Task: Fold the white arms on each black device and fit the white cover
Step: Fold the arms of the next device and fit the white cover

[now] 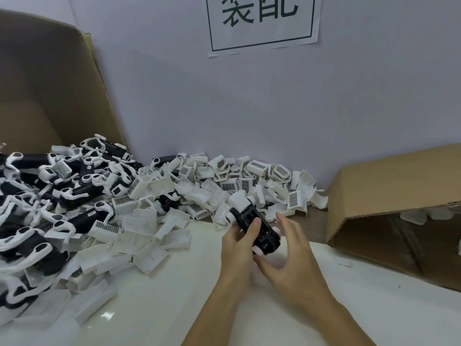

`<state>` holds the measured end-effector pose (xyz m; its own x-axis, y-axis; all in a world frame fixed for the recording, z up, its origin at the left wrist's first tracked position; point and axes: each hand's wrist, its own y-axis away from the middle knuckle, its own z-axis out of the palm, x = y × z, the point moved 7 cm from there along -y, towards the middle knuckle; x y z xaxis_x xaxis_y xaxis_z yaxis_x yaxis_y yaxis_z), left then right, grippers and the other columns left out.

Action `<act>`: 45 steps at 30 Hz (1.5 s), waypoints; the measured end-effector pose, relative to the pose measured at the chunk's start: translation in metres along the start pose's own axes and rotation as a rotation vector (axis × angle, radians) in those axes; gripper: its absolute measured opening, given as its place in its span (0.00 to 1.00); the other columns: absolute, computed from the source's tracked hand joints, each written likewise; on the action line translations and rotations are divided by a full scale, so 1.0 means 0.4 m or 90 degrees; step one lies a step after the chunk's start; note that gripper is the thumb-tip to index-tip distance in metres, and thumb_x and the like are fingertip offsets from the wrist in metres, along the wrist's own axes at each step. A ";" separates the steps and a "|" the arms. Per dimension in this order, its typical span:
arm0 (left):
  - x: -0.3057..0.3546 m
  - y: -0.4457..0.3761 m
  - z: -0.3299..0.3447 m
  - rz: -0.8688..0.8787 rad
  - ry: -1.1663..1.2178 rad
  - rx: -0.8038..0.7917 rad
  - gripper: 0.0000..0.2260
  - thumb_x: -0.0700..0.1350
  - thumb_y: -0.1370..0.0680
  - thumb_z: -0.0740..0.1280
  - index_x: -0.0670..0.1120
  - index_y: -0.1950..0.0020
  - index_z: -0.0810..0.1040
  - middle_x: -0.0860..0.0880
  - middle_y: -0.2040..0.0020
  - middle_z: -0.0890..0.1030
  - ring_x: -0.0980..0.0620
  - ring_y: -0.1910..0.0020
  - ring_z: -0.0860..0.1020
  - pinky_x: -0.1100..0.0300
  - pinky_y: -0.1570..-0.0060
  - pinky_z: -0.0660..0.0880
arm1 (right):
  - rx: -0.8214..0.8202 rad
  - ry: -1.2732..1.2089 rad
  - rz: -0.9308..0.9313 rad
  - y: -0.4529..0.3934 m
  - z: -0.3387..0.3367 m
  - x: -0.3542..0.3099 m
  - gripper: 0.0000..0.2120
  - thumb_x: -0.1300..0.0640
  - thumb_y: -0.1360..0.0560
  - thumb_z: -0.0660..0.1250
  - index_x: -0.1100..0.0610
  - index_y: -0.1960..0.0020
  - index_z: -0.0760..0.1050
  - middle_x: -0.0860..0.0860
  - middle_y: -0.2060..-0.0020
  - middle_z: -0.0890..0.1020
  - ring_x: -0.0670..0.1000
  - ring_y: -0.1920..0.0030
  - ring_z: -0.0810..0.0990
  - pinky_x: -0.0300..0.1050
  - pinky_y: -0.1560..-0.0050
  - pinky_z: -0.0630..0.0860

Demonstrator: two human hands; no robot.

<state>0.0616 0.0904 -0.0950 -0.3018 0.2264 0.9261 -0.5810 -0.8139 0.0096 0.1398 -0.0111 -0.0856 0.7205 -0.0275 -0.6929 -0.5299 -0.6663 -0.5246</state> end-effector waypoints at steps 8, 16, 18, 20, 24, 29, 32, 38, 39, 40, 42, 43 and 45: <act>0.001 0.001 0.021 0.039 -0.001 -0.039 0.14 0.49 0.30 0.76 0.45 0.47 0.84 0.45 0.51 0.87 0.47 0.49 0.85 0.56 0.48 0.80 | 0.009 -0.007 0.082 -0.003 -0.001 0.018 0.41 0.33 0.36 0.69 0.45 0.26 0.64 0.36 0.36 0.73 0.39 0.35 0.72 0.43 0.35 0.73; 0.017 0.011 0.036 0.056 -0.040 -0.055 0.06 0.42 0.23 0.72 0.43 0.47 0.84 0.47 0.54 0.87 0.52 0.53 0.86 0.68 0.59 0.78 | 0.032 -0.044 0.104 -0.004 -0.018 0.018 0.24 0.45 0.36 0.77 0.42 0.41 0.77 0.36 0.53 0.83 0.37 0.49 0.80 0.31 0.52 0.75; 0.018 0.013 0.039 0.060 -0.048 -0.060 0.06 0.42 0.23 0.73 0.43 0.48 0.84 0.47 0.55 0.87 0.52 0.53 0.86 0.67 0.59 0.78 | 0.042 -0.039 0.114 -0.006 -0.024 0.021 0.25 0.45 0.38 0.77 0.42 0.43 0.77 0.37 0.55 0.83 0.36 0.51 0.80 0.30 0.54 0.75; 0.018 0.015 0.041 0.056 -0.048 -0.060 0.05 0.42 0.23 0.73 0.43 0.48 0.84 0.47 0.55 0.87 0.51 0.53 0.86 0.67 0.59 0.79 | 0.054 -0.036 0.114 -0.009 -0.027 0.021 0.24 0.43 0.41 0.75 0.40 0.45 0.77 0.37 0.57 0.83 0.36 0.53 0.80 0.29 0.56 0.75; 0.019 0.015 0.031 0.065 -0.095 -0.046 0.03 0.41 0.24 0.73 0.45 0.50 0.85 0.48 0.56 0.87 0.51 0.54 0.86 0.65 0.59 0.79 | 0.002 -0.084 0.133 -0.006 -0.009 0.036 0.22 0.48 0.39 0.78 0.40 0.47 0.76 0.34 0.56 0.83 0.36 0.54 0.81 0.30 0.58 0.75; 0.038 0.017 0.026 0.135 -0.189 -0.030 0.08 0.39 0.25 0.74 0.51 0.53 0.84 0.54 0.57 0.87 0.58 0.57 0.85 0.70 0.59 0.77 | -0.084 -0.104 0.101 -0.007 0.018 0.032 0.27 0.48 0.33 0.75 0.38 0.36 0.72 0.35 0.45 0.81 0.38 0.41 0.79 0.30 0.47 0.74; 0.051 0.014 0.024 0.190 -0.235 -0.027 0.13 0.37 0.27 0.75 0.55 0.52 0.83 0.56 0.56 0.86 0.58 0.57 0.84 0.69 0.57 0.77 | -0.056 -0.106 0.084 -0.005 0.011 0.027 0.33 0.52 0.30 0.69 0.44 0.26 0.65 0.38 0.35 0.76 0.39 0.32 0.72 0.40 0.34 0.71; 0.039 0.017 0.032 0.338 -0.610 -0.059 0.14 0.38 0.26 0.71 0.52 0.44 0.82 0.57 0.50 0.81 0.56 0.49 0.76 0.60 0.51 0.75 | 0.076 -0.201 0.113 -0.005 -0.041 0.035 0.35 0.46 0.31 0.71 0.48 0.26 0.66 0.37 0.35 0.75 0.37 0.36 0.74 0.34 0.42 0.72; 0.034 0.022 0.038 0.358 -0.665 -0.068 0.13 0.38 0.27 0.69 0.52 0.45 0.81 0.58 0.51 0.81 0.55 0.50 0.74 0.59 0.53 0.74 | 0.073 -0.215 0.126 -0.006 -0.042 0.041 0.36 0.45 0.33 0.73 0.47 0.27 0.67 0.37 0.36 0.76 0.37 0.36 0.74 0.34 0.41 0.72; 0.032 0.027 0.045 0.377 -0.702 -0.071 0.12 0.38 0.27 0.68 0.51 0.47 0.81 0.57 0.53 0.80 0.55 0.51 0.73 0.58 0.55 0.73 | 0.068 -0.228 0.145 -0.007 -0.039 0.047 0.36 0.45 0.34 0.76 0.47 0.28 0.69 0.37 0.38 0.77 0.38 0.37 0.76 0.35 0.41 0.73; 0.034 0.039 0.057 0.406 -0.737 -0.069 0.12 0.39 0.29 0.65 0.49 0.50 0.81 0.55 0.54 0.80 0.51 0.52 0.73 0.56 0.57 0.73 | 0.075 -0.225 0.177 -0.010 -0.038 0.057 0.31 0.49 0.33 0.80 0.47 0.33 0.74 0.38 0.41 0.79 0.38 0.40 0.78 0.34 0.42 0.75; 0.035 0.045 0.062 0.416 -0.743 -0.073 0.13 0.40 0.30 0.63 0.48 0.49 0.81 0.53 0.54 0.81 0.50 0.52 0.74 0.55 0.57 0.73 | 0.093 -0.211 0.182 -0.012 -0.041 0.060 0.27 0.52 0.33 0.80 0.47 0.36 0.76 0.38 0.43 0.81 0.37 0.42 0.79 0.31 0.45 0.75; 0.039 0.050 0.072 0.432 -0.756 -0.086 0.17 0.41 0.31 0.59 0.48 0.47 0.82 0.52 0.53 0.82 0.49 0.51 0.74 0.55 0.56 0.72 | 0.127 -0.199 0.184 -0.015 -0.048 0.063 0.22 0.54 0.32 0.80 0.48 0.40 0.79 0.39 0.47 0.82 0.33 0.46 0.79 0.26 0.50 0.73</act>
<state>0.0669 0.0624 -0.0694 0.2290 -0.8363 0.4982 -0.6698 -0.5068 -0.5428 0.1698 -0.0222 -0.0906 0.3774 0.0552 -0.9244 -0.7868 -0.5073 -0.3515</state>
